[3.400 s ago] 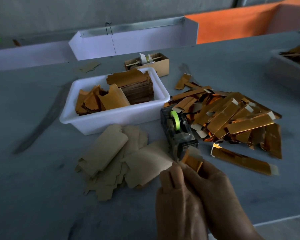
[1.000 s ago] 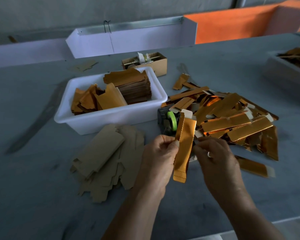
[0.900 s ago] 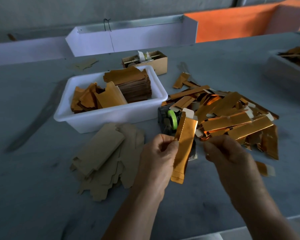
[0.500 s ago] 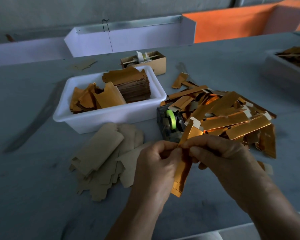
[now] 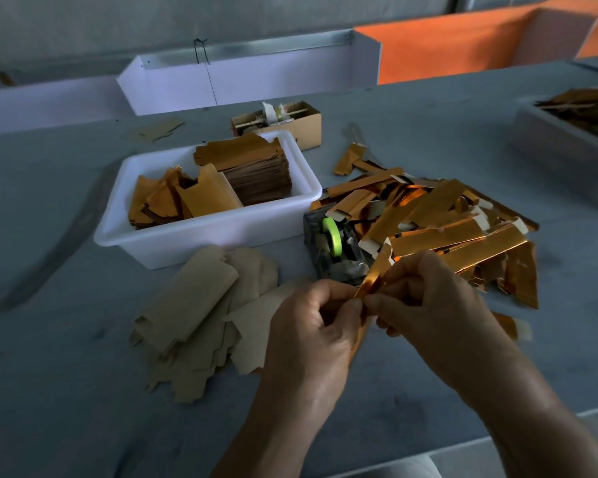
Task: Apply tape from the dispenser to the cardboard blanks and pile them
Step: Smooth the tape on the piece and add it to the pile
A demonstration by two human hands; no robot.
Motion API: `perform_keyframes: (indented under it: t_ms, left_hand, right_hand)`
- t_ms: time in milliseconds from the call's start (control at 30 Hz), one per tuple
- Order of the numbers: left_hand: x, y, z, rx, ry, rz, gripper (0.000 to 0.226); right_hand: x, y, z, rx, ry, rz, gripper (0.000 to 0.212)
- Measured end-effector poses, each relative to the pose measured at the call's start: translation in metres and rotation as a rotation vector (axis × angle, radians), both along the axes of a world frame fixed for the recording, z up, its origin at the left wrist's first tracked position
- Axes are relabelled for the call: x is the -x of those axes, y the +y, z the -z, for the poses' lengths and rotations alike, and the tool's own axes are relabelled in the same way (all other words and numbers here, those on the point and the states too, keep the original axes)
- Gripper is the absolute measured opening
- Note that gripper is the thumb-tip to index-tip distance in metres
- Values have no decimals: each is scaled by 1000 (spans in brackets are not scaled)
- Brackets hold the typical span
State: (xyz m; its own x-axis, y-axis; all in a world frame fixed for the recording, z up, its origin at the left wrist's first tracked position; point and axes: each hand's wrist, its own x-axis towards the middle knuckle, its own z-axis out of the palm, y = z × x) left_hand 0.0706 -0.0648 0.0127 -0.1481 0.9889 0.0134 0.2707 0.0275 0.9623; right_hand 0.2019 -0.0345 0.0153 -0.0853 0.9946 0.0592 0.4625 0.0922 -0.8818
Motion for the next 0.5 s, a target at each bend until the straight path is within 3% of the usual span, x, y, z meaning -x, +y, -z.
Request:
perform_keyframes:
  t_ms: [267,500]
  left_hand:
    - [3,0,-1,13,62,53,11]
    - [6,3,3,88,-10,34,14]
  right_hand:
    - [-2,0,9,132,185,1,28]
    - [-2,0,10,209,237,-43,41]
